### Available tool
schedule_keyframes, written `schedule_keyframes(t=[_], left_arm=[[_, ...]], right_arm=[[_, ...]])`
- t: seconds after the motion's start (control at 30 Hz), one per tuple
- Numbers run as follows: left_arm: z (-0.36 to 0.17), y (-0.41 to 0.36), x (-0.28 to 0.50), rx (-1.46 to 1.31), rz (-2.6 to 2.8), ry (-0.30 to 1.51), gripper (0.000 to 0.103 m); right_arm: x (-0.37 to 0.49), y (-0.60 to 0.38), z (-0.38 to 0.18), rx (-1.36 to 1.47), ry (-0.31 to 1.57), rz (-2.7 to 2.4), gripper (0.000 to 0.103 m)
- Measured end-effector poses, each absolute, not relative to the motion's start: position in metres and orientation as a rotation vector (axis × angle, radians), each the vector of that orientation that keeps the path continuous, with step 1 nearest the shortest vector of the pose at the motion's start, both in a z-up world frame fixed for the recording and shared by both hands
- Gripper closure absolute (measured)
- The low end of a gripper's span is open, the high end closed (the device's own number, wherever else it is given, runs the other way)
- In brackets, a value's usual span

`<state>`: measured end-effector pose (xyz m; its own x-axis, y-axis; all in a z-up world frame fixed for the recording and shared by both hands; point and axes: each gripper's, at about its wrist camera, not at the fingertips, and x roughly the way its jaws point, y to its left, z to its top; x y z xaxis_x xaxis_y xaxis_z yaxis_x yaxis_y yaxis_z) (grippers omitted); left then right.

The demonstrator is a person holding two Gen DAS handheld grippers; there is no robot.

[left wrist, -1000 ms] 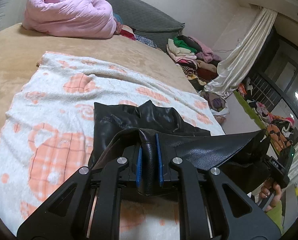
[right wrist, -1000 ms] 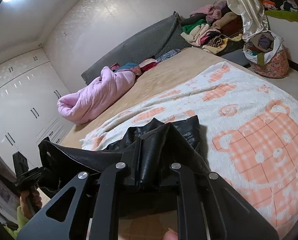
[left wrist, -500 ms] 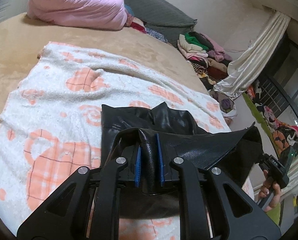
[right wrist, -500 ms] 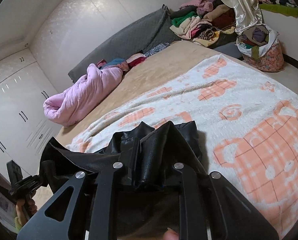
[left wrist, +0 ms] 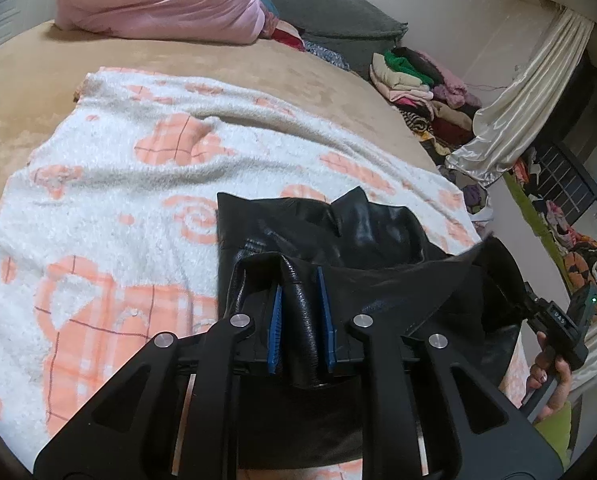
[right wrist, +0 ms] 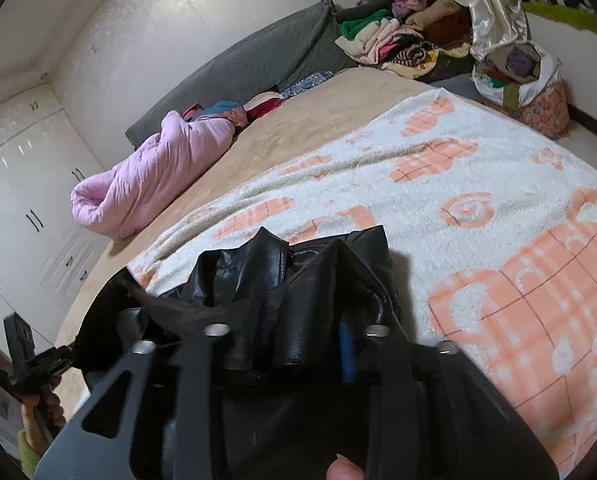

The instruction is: Fold large clothes

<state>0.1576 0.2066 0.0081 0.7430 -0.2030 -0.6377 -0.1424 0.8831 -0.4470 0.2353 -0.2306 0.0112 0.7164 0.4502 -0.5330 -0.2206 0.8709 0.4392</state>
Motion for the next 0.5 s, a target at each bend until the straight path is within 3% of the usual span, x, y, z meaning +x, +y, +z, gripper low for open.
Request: schedule_keyframes(t=[0.03,0.1,0.17,0.27,0.5], left_arm=[[0.007,0.206,0.158,-0.491,-0.032,0.743,0.091],[0.005,0.205,0.158,-0.489,-0.031,0.745,0.088],[0.004,0.203,0.157,-0.485,-0.032,0.741,0.083],[0.01,0.203,0.151,-0.467,-0.014,0.71,0.061],[0.021,0.212,0.141,-0.404,0.058,0.656,0.05]], right_arm=[[0.233,-0.23,0.011,0.351,0.666,0.377,0.047],[0.231,-0.231,0.012,0.339,0.657,0.363,0.042],[0.229,-0.232,0.011,0.333,0.658,0.359,0.041],[0.224,-0.231,0.01,0.313,0.645,0.349,0.035],[0.221,-0.221,0.012,0.174,0.617,0.286,0.032]])
